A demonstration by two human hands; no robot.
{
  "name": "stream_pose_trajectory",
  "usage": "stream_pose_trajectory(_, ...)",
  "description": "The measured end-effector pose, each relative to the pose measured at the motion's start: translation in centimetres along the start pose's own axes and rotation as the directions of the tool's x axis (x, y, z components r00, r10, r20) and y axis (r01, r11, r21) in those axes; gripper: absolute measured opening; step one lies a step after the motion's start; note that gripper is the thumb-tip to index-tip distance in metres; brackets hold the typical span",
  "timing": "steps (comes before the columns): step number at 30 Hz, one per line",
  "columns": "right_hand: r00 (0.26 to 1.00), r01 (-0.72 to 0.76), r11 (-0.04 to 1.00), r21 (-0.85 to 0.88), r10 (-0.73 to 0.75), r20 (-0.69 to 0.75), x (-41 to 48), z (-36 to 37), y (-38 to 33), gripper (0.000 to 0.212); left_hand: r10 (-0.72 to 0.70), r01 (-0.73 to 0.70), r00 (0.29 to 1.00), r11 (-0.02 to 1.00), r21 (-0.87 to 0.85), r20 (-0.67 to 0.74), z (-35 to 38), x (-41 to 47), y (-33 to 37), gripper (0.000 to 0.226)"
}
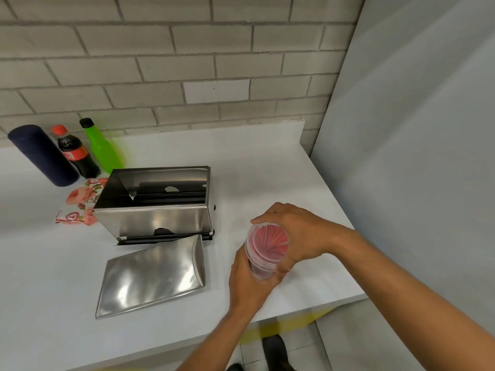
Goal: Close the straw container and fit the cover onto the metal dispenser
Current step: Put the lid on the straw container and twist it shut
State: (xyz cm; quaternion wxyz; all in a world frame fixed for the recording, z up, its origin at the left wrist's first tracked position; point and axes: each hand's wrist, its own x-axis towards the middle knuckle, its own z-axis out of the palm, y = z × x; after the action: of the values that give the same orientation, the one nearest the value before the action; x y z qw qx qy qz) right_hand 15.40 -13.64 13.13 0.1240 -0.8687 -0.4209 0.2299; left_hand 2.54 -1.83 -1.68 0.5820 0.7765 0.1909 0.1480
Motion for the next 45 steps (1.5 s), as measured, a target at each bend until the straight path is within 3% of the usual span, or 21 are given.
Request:
stream_pose_trajectory(22,0.996,0.022,0.994,-0.105,-0.012,0.092,0.9,-0.7,-0.9,0.122,0.076,-0.076,0.997,0.997,0.001,-0.019,-0.2,0.3,-0.4,0.087)
stream_pose_trajectory(28,0.995,0.007,0.995,-0.101,0.003,0.100,0.9,-0.7,-0.9,0.121,0.034,-0.034,0.999,0.999,-0.005,-0.002,-0.1,0.3,-1.1,0.100)
stream_pose_trajectory(37,0.995,-0.040,0.994,-0.101,0.049,0.089,0.6,-0.5,-1.2,0.119,0.038,-0.038,0.999,0.999,-0.004,-0.006,-0.2,0.2,-0.7,0.093)
stream_pose_trajectory(42,0.988,-0.003,0.981,-0.194,0.032,0.149,0.3,-1.5,-1.9,0.136,0.034,-0.034,0.999,0.999,-0.018,0.007,-0.2,0.3,-1.0,0.096)
stream_pose_trajectory(45,0.976,0.082,0.946,-0.314,-0.011,0.219,0.3,-2.2,-2.4,0.135,0.036,-0.035,0.999,0.999,-0.018,0.015,-0.1,0.3,-1.4,0.094)
